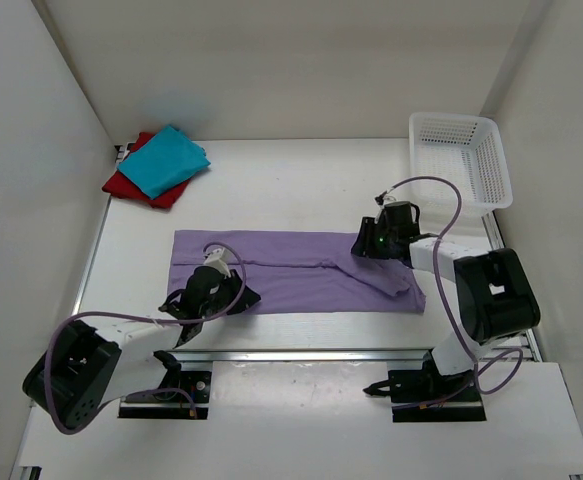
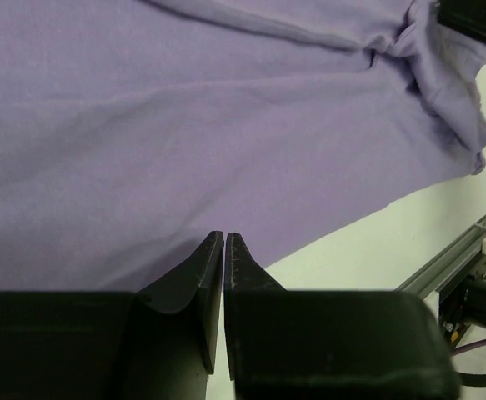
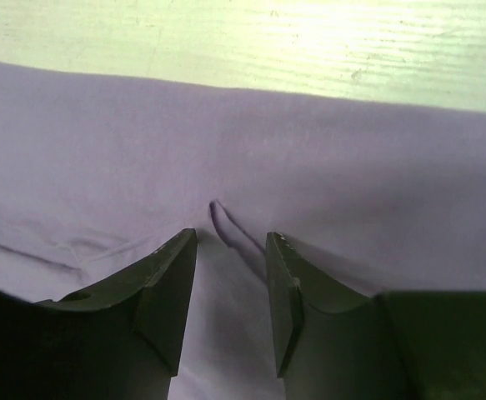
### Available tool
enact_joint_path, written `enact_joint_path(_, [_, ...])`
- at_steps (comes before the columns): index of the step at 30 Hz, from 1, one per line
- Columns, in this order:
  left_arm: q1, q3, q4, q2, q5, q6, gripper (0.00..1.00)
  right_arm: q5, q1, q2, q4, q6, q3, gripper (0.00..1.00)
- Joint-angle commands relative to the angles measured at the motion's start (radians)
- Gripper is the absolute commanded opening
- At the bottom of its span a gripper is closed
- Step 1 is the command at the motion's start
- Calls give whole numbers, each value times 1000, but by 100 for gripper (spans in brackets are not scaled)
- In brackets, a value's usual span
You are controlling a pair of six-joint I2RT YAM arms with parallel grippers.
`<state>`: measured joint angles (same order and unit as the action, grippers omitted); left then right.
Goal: Fold and stack the t-shirts
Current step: Fold the other side of the tshirt into a rectangle
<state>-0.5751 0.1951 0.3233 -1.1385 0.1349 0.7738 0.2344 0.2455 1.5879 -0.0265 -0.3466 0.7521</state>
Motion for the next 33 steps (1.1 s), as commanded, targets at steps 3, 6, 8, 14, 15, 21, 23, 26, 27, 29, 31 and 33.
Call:
enact_joint_path(3, [37,-2,74,36,22,5,16,31,9,61,-23,24,75,36])
enact_joint_path(6, [41,-6,69,46,12,12,14,14,35,55,-20,31,72,33])
enact_joint_path(8, [43,-16,79,45,12,21,15,10,47,47,-7,35,69,25])
enact_joint_path(14, [46,-33,92,54,12,33,15,-11,74,-26,26,32,65,13])
enact_joint_path(15, [53,-33,91,60,15,39,15,0,80,-31,52,29,73,6])
enact_joint_path(21, [64,-22,80,83,11,35,15,-67,185,-150,155,6,53,0])
enact_joint_path(23, [70,-17,80,95,8,35,15,-75,216,-199,195,-8,41,0])
enact_joint_path(26, [77,-6,82,95,11,36,14,-81,253,-236,230,-32,23,1])
enact_joint_path(27, [78,1,83,92,12,35,15,-93,280,-250,237,-44,12,3])
enact_joint_path(29, [73,7,79,89,12,36,15,-115,317,-259,234,-58,-6,8])
enact_joint_path(31, [80,17,82,94,19,36,15,-112,363,-282,224,-104,-48,13])
enact_joint_path(33, [90,17,77,97,22,38,15,-96,400,-292,197,-126,-77,18])
